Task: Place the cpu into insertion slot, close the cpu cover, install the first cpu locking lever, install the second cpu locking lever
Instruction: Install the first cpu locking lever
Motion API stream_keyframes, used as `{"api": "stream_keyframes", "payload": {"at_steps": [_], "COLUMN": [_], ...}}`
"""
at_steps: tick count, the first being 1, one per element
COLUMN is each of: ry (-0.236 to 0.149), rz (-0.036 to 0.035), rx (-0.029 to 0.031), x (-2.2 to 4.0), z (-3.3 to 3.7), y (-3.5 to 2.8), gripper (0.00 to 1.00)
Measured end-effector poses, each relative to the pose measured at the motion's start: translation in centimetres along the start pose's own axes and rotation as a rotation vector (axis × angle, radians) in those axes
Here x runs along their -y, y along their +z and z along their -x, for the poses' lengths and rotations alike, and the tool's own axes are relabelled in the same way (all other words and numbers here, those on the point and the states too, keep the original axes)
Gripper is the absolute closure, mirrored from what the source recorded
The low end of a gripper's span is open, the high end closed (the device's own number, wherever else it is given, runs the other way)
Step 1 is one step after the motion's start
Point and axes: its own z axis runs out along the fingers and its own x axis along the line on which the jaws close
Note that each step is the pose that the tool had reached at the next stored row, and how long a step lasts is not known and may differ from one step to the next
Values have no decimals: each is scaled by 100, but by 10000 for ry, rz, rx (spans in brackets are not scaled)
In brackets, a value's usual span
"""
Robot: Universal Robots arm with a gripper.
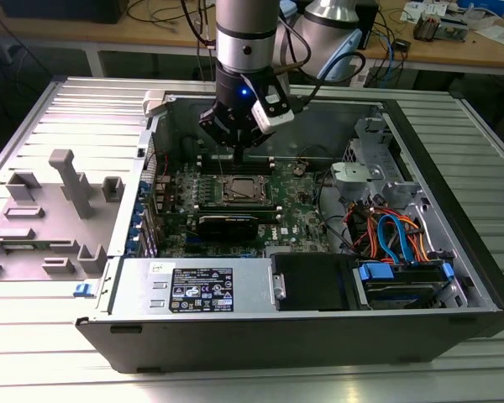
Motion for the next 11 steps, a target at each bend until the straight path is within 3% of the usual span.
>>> {"api": "stream_keyframes", "payload": {"at_steps": [6,11], "ry": [1,-8], "rz": [1,2], "rx": [1,0], "x": [0,-2], "z": [-15,-122], "y": [1,2], "gripper": [89,89]}}
